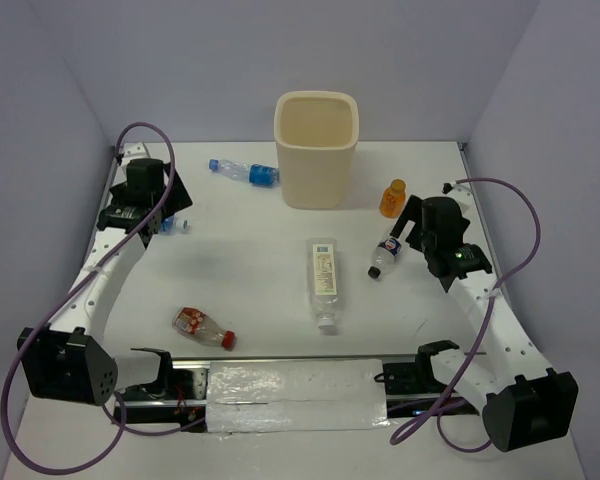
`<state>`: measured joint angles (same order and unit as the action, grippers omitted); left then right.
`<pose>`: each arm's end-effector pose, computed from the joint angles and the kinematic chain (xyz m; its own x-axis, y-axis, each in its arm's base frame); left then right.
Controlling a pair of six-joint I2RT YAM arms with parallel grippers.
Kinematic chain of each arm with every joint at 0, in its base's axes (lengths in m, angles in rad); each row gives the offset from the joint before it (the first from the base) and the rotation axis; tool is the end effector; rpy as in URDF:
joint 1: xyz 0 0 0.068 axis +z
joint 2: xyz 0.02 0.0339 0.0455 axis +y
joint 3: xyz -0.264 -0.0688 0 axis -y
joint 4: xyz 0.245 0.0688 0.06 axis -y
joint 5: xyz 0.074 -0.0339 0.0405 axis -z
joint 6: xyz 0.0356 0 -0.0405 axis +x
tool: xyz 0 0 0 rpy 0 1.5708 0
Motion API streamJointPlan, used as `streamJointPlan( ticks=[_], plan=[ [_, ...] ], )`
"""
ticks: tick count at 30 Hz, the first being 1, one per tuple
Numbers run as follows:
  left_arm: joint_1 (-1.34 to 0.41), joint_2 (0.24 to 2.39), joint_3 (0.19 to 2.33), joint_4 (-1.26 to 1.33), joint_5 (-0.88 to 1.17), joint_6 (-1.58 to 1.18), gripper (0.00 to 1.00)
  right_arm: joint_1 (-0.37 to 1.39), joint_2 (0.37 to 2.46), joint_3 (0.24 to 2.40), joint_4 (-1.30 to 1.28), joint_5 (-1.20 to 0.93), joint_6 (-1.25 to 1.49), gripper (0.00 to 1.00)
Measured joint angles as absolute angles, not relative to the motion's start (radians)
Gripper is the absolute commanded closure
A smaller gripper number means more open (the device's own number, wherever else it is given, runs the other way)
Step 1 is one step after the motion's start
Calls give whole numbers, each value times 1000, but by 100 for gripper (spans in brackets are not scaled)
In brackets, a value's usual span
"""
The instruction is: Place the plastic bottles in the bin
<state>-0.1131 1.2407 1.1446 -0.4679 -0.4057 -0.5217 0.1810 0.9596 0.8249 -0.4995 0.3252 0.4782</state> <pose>0.2741 -0.0170 0.3424 -0.3470 -0.4214 -0.8378 -0.4621 0.8542 -0.2383 0.2048 0.0259 0.2924 -0.4795 0.3556 -0.8023 0.3415 0.9178 0.2026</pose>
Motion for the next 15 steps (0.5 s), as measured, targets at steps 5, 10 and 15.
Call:
streamJointPlan(
  ticks=[5, 10, 15],
  plan=[
    [-113, 1253, 1145, -472, -396, -523, 1, 181, 955, 825, -499, 313, 478, 0],
    [-113, 1256, 1148, -474, -366, -522, 1, 181, 933, 824, -500, 299, 483, 0],
    [-113, 1256, 1151, -479, -359, -523, 1, 181, 917, 790, -502, 298, 513, 0]
  ],
)
